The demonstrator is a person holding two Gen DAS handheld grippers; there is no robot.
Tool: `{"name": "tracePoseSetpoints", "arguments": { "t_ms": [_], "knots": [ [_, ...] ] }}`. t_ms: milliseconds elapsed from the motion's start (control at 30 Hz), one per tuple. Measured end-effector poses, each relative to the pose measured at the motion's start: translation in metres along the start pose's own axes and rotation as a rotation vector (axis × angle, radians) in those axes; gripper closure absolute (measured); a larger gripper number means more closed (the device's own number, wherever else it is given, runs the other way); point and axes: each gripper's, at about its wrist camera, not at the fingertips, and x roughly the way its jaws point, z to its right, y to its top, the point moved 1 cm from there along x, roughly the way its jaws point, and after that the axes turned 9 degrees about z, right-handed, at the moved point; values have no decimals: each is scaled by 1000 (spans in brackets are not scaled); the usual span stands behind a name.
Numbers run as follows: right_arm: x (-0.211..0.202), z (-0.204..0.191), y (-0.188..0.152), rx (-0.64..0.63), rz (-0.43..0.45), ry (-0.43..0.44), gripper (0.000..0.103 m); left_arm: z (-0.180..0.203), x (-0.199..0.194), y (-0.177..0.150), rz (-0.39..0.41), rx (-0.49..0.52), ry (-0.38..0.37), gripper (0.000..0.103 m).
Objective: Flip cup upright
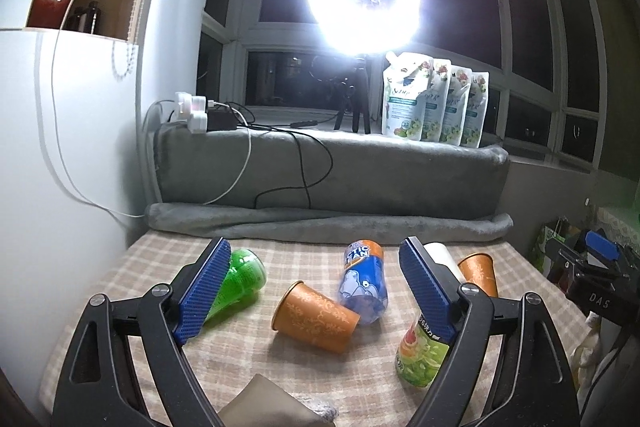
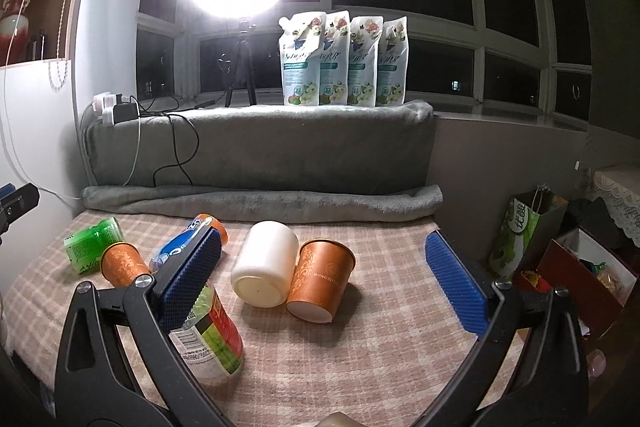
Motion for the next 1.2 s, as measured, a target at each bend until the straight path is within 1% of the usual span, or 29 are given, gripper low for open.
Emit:
{"name": "tracePoseSetpoints", "arguments": {
  "t_ms": [1200],
  "knots": [
    [1, 0, 0, 4, -1, 1, 0, 2, -2, 4, 9, -1, -12, 17]
  ]
}}
